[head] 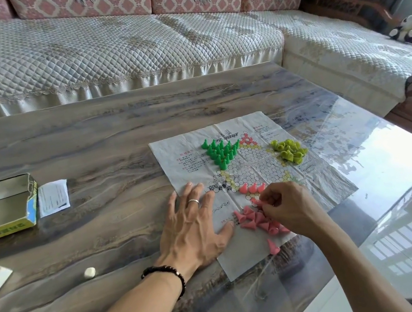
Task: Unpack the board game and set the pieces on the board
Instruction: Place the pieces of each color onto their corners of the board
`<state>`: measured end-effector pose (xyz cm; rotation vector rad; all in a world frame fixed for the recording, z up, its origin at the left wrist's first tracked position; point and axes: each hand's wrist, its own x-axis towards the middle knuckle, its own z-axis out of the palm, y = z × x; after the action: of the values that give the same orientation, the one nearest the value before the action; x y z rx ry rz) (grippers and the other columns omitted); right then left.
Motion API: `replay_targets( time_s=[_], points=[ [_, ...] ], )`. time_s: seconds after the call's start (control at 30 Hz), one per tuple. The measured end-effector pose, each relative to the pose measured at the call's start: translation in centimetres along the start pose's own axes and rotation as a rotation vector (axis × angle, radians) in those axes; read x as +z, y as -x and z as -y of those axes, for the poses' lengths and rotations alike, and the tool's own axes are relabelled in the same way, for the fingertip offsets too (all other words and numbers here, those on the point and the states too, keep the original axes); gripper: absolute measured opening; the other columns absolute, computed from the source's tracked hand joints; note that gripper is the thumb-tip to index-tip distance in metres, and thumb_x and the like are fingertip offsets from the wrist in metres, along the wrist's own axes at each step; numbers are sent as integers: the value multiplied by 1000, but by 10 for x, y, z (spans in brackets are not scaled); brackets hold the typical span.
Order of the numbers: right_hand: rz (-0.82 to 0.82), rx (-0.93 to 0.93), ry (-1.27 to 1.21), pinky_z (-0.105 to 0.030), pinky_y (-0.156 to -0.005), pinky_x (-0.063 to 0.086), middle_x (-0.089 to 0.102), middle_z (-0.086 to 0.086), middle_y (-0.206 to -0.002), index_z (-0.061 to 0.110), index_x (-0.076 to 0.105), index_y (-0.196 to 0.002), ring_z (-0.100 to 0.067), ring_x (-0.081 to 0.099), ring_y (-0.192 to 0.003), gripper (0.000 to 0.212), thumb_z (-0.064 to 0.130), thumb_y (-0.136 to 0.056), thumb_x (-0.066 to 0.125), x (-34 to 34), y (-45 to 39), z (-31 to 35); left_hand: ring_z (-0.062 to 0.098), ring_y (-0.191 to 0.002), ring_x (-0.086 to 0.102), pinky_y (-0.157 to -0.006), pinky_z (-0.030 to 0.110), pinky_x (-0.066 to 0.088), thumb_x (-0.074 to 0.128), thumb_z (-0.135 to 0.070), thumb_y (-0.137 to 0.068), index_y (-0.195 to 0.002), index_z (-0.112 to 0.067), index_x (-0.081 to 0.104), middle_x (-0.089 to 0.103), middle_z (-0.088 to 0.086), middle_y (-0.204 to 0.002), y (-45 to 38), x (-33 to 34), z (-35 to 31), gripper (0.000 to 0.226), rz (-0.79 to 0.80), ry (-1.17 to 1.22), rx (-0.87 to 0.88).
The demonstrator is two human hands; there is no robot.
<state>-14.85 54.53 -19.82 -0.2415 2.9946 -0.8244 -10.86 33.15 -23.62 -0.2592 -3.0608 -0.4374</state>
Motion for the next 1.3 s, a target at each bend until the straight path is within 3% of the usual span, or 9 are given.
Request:
replay_targets(
  time_s=[0.17, 0.4, 0.53, 0.73, 0.9, 1.1, 1.3],
  points=[
    [17, -55, 99, -18, -49, 44, 60, 5, -62, 14, 66, -71, -4, 51, -54, 12, 2, -72, 64, 0, -1, 1, 20, -150, -3, -121, 47, -1, 28, -69, -85, -154, -23, 18, 8, 3, -163, -1, 1, 1, 84, 2, -7, 0],
    [-26, -9, 63, -16, -57, 44, 63, 10, -74, 19, 73, -81, -3, 58, -68, 3, 16, -80, 71, -6, 2, -11, 19, -150, -5, -121, 47, -3, 27, -68, -87, -154, -22, 16, 6, 4, -164, 0, 1, 1, 83, 6, 5, 0],
    [-87, 68, -7, -16, -56, 43, 65, 10, -69, 25, 70, -74, -6, 59, -64, 8, 18, -77, 74, -10, 4, -20, 20, -150, -5, -121, 48, -1, 27, -68, -87, -154, -22, 16, 6, 5, -163, 0, 2, 1, 82, 9, -1, 1],
    [-189, 113, -92, -17, -60, 46, 67, 10, -75, 21, 71, -83, -1, 61, -67, 4, 19, -82, 74, -15, -8, -23, 21, -150, -4, -121, 49, -3, 28, -68, -87, -154, -21, 16, 6, 6, -163, -1, 3, 2, 82, 15, -4, 4],
    [-108, 82, -24, -27, -70, 53, 68, 7, -81, 20, 72, -89, -7, 62, -73, 7, 20, -83, 73, -7, -21, -23, 21, -150, -5, -121, 50, 0, 27, -68, -87, -154, -21, 15, 5, 6, -163, 0, 2, 2, 82, 25, -11, 4],
    [-50, 80, 36, -27, -69, 52, 67, 5, -85, 19, 71, -93, -11, 62, -78, 9, 22, -85, 70, -7, -26, -23, 21, -150, -3, -121, 50, 2, 28, -68, -87, -153, -21, 18, 8, 5, -163, -1, 2, 2, 82, 14, -12, 4],
    [-108, 143, -119, -27, -70, 51, 64, 5, -86, 23, 63, -94, -11, 61, -79, 15, 20, -83, 72, -6, -15, -28, 21, -150, -3, -121, 51, 3, 26, -69, -87, -153, -21, 17, 7, 5, -163, -1, 1, 1, 81, 17, -14, 7]
  ],
)
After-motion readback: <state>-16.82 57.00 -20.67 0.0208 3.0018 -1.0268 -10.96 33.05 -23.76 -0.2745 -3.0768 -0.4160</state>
